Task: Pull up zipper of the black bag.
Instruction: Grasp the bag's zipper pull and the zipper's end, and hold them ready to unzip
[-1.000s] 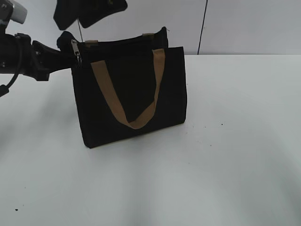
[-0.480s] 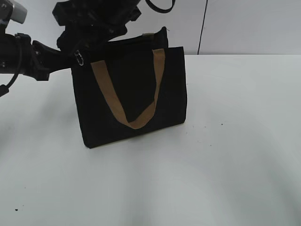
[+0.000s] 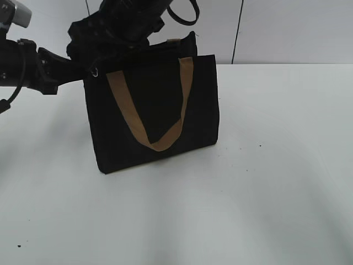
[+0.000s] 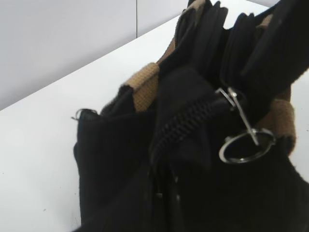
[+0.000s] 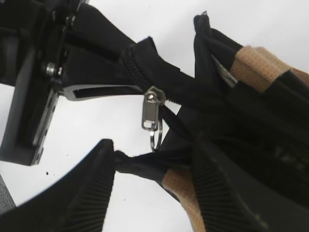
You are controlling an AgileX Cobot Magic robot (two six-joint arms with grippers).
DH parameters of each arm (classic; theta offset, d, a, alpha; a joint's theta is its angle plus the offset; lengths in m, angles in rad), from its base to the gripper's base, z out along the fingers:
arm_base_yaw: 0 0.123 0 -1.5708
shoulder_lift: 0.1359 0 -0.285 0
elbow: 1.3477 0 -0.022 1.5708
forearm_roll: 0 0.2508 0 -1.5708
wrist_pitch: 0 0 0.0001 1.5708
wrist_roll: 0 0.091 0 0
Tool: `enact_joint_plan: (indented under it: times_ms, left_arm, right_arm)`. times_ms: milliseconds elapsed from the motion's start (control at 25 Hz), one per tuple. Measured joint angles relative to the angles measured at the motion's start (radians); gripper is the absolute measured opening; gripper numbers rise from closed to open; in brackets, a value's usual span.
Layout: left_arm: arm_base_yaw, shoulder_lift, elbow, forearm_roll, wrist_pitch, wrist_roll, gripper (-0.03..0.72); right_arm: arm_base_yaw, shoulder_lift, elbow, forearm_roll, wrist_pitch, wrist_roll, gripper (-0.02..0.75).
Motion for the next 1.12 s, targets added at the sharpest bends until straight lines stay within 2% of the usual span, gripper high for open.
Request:
enact_joint_plan:
  times_ms: [480, 880, 1120]
  left_arm:
    - [0.000, 0.000, 0.000, 0.000, 0.003, 0.000, 0.020]
    - [0.000, 0.000, 0.000, -0.012, 0.005, 0.000, 0.020]
    - [0.000, 0.000, 0.000, -0.017, 0.037, 0.000, 0.020]
  right_arm:
    - [0.000, 0.029, 0.000, -0.001, -0.047, 0.003, 0.398]
    - [0.000, 0.029, 0.000, -0.001, 0.030, 0.003, 0.398]
    - [0.000, 0.029, 0.000, -0.001, -0.034, 0.004, 0.398]
